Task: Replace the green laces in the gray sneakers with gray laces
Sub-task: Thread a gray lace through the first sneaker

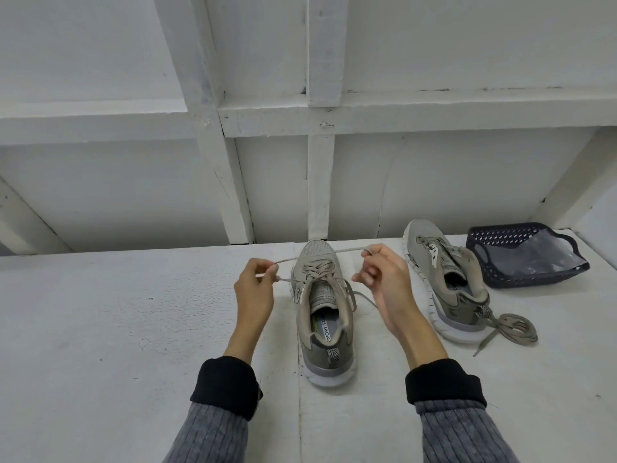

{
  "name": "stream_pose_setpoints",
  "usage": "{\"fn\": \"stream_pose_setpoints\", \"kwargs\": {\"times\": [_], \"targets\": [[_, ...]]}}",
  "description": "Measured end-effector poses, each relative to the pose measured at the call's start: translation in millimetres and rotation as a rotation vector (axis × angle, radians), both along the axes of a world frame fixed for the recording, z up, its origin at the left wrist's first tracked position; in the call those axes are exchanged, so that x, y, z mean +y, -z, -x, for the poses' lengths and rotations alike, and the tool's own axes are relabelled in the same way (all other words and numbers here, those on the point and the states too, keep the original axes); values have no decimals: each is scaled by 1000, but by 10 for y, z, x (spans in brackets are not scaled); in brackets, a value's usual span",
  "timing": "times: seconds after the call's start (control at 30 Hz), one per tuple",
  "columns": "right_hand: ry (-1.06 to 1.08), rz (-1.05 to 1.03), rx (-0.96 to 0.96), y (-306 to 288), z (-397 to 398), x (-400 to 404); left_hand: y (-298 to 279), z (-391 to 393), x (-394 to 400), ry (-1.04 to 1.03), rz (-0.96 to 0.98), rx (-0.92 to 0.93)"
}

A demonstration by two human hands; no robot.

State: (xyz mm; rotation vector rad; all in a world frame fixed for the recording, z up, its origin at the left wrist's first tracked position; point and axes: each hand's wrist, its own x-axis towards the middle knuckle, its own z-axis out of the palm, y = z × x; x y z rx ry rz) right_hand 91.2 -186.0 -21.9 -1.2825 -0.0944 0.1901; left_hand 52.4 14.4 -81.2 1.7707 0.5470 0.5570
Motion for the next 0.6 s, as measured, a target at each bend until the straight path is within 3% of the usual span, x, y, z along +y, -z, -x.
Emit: {"fn": "stream_pose_setpoints", "kwargs": {"times": [0.1,0.17,0.3,0.4,0.5,0.6], "targets": [[41,234,-119,43,-49,-71,189,-10,104,-80,198,142],[20,346,-173,72,-48,-79,232,0,87,-76,190,184],[-35,440,-224,105,15,-21,77,56,-73,29,-106,31],[-69,475,-216,114,40,38,-138,74,-195,279,-302,-116],[-102,478,-193,95,42,60,-284,35,-324,539,-384,-87],[-107,453,-171,74,35,29,-283,13,-388,590,-291,-99]]}}
